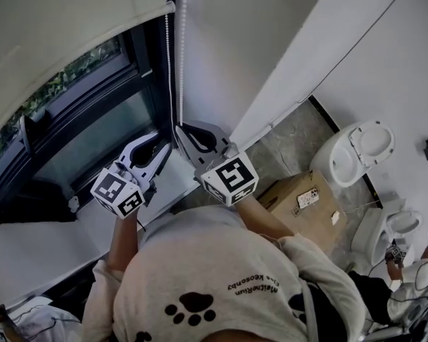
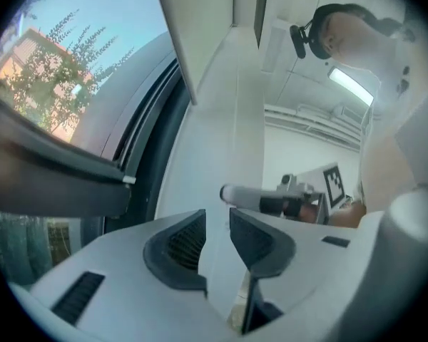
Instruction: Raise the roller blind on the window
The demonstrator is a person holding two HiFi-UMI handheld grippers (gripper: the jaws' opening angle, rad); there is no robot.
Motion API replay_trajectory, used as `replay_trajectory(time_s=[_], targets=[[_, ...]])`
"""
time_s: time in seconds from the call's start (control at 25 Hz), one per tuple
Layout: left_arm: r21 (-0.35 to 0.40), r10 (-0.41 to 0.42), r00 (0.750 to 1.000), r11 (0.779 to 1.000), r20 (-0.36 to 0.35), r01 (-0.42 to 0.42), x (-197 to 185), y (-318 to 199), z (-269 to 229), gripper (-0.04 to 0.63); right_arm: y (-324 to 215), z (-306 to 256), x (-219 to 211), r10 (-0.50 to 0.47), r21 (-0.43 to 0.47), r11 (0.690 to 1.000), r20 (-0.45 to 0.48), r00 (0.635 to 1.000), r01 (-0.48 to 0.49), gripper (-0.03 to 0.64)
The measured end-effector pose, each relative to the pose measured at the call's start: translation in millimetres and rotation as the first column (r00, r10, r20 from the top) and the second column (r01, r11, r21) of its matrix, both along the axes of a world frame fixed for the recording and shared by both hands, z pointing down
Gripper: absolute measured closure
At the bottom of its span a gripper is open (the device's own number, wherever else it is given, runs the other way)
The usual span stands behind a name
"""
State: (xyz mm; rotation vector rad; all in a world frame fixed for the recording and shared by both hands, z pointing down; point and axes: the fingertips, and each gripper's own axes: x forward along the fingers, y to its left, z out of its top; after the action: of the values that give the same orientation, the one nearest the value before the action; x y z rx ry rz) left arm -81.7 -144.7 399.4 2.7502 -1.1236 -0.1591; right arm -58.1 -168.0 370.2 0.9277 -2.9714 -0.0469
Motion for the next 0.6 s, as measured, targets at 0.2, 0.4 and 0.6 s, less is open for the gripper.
replay_trajectory(time_s=[0.2, 0.4, 0.6], targets=[[0.106, 0.023, 0.999, 0.994, 0.038, -0.027, 9, -1, -74, 0.488, -1, 0, 0, -0.005, -0.002, 1.0, 0.001, 1.0, 0.005, 0.606], [0.154, 0.056, 0.997, 0.986, 0.058, -0.065, 26, -9, -120, 0.489, 0, 1, -2, -0.015, -0.004, 1.0, 0.0, 1.0, 0.015, 0.606], [0.206, 0.053, 0.995, 0.976, 0.09, -0.071, 31, -18, -154, 0.497, 1, 0, -2, -0.015, 0.0, 1.0, -0.004, 1.0, 0.015, 0.606]])
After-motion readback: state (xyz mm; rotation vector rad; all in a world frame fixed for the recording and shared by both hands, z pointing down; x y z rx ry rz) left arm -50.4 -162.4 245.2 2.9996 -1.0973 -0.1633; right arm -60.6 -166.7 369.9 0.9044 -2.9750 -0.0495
